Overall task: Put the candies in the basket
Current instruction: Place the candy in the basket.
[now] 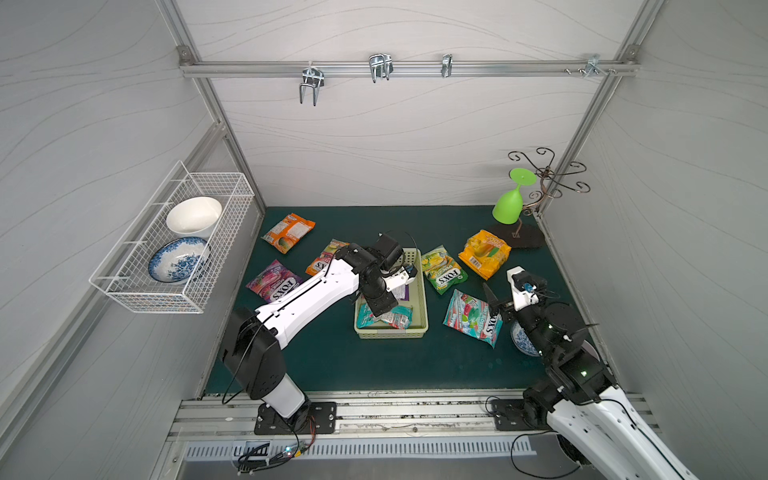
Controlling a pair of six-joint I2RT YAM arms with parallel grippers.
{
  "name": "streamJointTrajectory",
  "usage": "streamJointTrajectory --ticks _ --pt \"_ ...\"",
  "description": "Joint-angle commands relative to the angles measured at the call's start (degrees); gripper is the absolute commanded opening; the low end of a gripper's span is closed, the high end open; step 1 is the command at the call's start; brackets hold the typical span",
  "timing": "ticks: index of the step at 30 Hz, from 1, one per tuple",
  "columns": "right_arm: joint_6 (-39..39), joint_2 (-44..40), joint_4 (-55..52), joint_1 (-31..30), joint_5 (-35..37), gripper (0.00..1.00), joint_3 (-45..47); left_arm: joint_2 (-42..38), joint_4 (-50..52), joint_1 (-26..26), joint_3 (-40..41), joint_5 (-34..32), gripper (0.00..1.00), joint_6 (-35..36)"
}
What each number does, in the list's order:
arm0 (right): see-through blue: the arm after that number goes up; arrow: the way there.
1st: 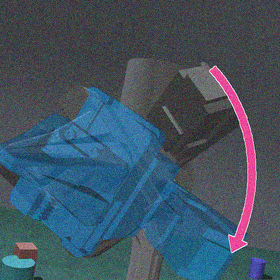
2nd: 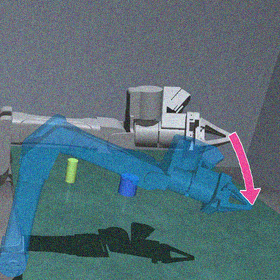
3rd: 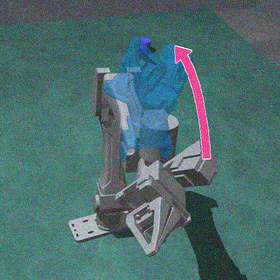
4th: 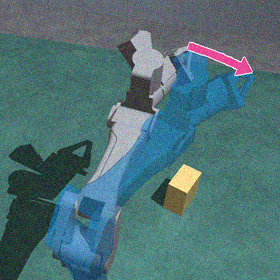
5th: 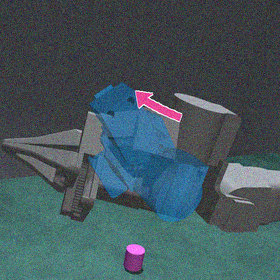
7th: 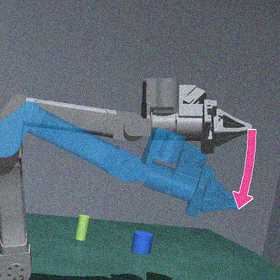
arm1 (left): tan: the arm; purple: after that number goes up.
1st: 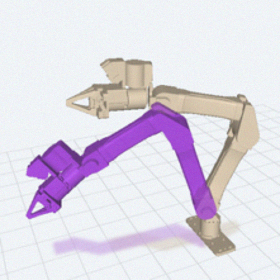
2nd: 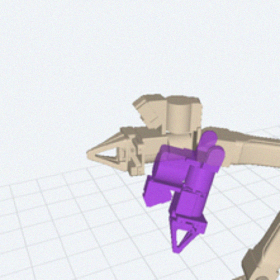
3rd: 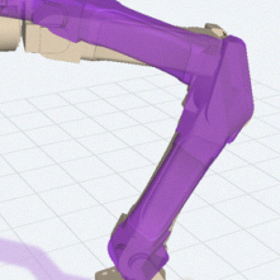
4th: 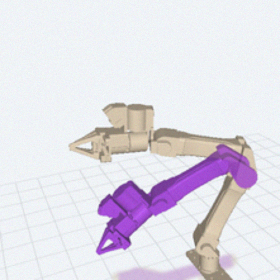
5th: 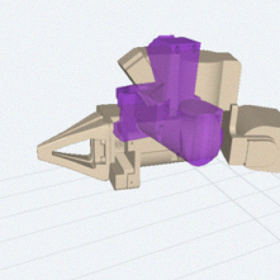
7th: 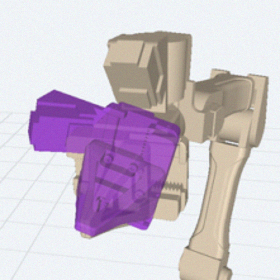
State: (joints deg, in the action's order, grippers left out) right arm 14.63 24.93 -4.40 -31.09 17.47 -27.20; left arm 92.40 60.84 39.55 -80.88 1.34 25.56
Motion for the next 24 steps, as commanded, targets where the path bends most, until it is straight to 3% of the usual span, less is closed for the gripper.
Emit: streamJointTrajectory --ticks 1,7,17,24 --pt "0.35 -0.28 1.08 0.02 -0.52 0.99 0.13 1.62 -1.95 0.13 1.16 0.12 0.62 1.89" --pt "0.48 0.0 1.47 0.01 0.29 0.99 0.33 5.04 -2.06 0.18 2.05 1.77 0.46 1.62" --pt "0.42 -0.36 1.24 0.02 -0.85 0.99 0.13 8.9 -7.76 0.35 6.94 4.83 0.47 0.02" --pt "0.49 -0.36 1.28 -0.09 -0.7 0.99 0.22 10.67 -12.98 0.35 9.17 -0.41 0.47 0.06"
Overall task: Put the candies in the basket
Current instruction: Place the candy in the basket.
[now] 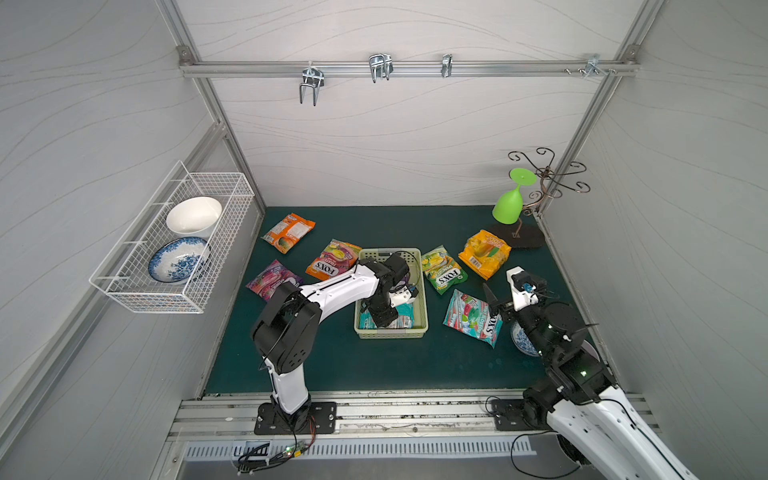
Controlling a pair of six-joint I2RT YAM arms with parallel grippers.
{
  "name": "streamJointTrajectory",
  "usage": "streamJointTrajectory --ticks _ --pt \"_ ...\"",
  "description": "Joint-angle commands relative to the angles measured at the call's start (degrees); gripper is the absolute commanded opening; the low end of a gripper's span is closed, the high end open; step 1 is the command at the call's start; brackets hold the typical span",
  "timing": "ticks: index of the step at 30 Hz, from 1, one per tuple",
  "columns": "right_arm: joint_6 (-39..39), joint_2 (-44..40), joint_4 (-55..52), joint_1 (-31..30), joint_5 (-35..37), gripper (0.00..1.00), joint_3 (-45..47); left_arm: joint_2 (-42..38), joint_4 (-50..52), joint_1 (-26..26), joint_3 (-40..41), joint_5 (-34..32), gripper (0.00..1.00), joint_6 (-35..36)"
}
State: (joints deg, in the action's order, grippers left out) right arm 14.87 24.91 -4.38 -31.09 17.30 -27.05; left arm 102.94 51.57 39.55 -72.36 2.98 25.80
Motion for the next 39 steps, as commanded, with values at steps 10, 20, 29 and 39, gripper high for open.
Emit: streamJointTrajectory --ticks 10,20,29,39 --pt "0.31 -0.8 1.31 -0.05 -0.25 0.99 0.39 -1.98 -0.33 0.35 -1.31 2.35 0.47 -0.56" --pt "0.59 -0.28 1.9 -0.05 0.69 0.99 0.59 -2.4 5.03 0.35 -4.25 10.63 0.48 -0.06" --pt "0.6 0.24 1.8 -0.13 0.1 0.99 0.38 2.72 -0.18 0.25 -0.76 9.36 0.42 0.67" --pt "0.53 -0.46 1.32 -0.27 -0.94 0.99 0.24 6.08 -5.36 0.26 1.09 6.35 0.42 0.02"
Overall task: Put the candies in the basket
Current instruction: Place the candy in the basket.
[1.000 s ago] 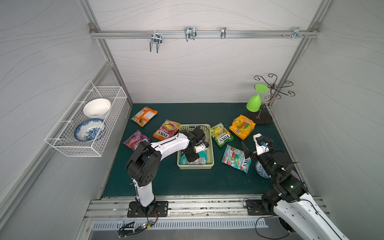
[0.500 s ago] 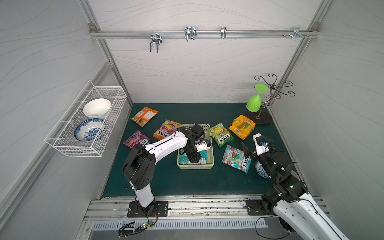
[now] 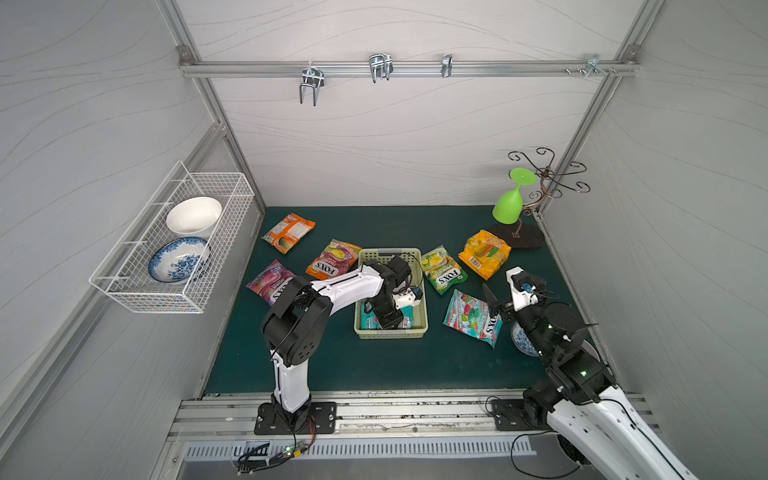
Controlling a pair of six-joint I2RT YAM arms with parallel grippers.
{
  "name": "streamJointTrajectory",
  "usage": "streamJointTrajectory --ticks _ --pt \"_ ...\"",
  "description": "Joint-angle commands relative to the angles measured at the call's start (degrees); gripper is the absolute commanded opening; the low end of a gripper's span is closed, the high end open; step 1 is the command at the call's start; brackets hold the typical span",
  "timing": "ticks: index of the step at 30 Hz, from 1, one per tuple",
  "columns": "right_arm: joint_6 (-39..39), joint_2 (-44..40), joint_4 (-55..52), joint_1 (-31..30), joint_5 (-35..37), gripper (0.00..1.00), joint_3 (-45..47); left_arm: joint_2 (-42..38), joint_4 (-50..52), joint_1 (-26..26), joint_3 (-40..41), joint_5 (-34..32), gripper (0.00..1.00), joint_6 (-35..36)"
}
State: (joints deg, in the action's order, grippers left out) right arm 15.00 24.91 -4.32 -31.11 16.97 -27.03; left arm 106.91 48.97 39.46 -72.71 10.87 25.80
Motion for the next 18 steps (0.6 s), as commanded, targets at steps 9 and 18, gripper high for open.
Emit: streamJointTrajectory --ticks 9,18 --pt "0.29 -0.56 1.41 -0.26 -0.45 0.99 0.44 -8.86 5.3 0.35 -1.63 2.18 0.51 -0.99" --pt "0.2 0.68 0.67 -0.24 0.1 0.99 -0.04 -20.48 7.48 0.13 -2.5 1.58 0.67 -3.88"
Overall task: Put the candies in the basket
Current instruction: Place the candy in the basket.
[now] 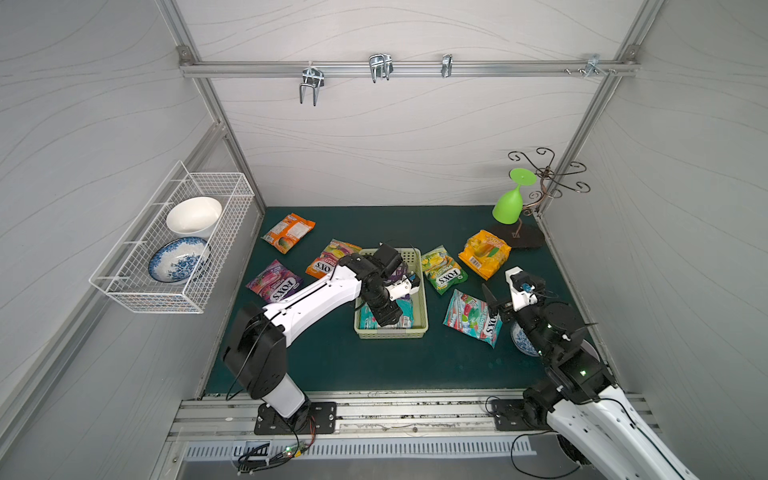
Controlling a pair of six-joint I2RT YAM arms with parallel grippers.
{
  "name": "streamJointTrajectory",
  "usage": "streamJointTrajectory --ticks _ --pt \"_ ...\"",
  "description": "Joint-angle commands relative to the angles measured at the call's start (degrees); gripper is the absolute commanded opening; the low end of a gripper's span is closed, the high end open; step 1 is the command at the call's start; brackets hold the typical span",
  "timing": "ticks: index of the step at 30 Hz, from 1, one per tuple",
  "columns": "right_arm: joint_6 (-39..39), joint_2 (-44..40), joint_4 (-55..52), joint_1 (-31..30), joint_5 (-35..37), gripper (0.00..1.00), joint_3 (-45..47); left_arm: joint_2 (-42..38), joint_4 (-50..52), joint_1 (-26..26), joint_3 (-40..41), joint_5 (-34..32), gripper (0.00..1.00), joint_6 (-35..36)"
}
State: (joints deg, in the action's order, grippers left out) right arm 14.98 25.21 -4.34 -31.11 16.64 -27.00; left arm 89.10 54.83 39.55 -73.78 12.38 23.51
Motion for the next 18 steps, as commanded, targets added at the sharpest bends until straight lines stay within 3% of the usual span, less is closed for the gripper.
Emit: streamJointTrajectory --ticks 1,14,18 --pt "0.22 0.67 0.65 -0.24 0.58 0.99 -0.19 -3.5 1.98 -0.08 -1.58 -0.14 0.68 -1.87" --pt "-2.18 12.04 -8.42 -0.21 -0.9 0.99 -9.87 -16.33 0.72 -5.28 5.58 1.05 0.83 -5.13" --pt "-3.58 19.13 -14.32 -0.26 -1.61 0.99 -15.8 -18.48 0.73 -7.64 6.42 1.24 0.86 -5.36"
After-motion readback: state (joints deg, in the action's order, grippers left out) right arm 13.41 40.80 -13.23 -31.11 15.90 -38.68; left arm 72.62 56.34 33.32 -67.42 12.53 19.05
